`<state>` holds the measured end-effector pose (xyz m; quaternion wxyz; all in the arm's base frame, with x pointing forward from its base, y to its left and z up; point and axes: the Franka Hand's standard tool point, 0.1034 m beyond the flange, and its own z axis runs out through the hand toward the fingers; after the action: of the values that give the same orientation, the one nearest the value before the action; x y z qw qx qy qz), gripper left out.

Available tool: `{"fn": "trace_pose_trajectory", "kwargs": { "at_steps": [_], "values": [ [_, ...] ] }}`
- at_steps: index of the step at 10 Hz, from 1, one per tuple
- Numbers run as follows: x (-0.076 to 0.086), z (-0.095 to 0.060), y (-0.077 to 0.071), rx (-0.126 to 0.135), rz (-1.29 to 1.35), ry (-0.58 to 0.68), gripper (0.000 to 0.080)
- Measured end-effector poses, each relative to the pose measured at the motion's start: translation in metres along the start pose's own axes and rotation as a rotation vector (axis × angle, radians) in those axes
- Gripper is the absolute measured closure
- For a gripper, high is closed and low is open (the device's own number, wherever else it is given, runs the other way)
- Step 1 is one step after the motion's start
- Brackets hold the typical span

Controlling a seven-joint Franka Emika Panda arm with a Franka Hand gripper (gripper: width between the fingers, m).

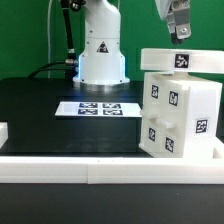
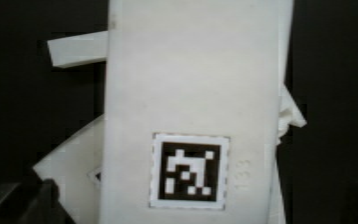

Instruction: Assemble cabinet

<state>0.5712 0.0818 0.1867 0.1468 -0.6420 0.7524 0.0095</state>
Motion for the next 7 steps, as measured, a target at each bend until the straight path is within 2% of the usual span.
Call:
{"fn": "trace_pose_trajectory", "kwargs": {
  "at_steps": [3,4,7],
  "values": [
    [0.0001,0.0043,0.0028,-0.017,-0.047,0.003,0.0002],
    [-0.0041,0.0033,0.0056,-0.064,-0.114,-0.01,0.0002],
    [-0.001,-0.0009,0.0003,-0.061,-0.424,-0.027,0.0002]
  ]
}}
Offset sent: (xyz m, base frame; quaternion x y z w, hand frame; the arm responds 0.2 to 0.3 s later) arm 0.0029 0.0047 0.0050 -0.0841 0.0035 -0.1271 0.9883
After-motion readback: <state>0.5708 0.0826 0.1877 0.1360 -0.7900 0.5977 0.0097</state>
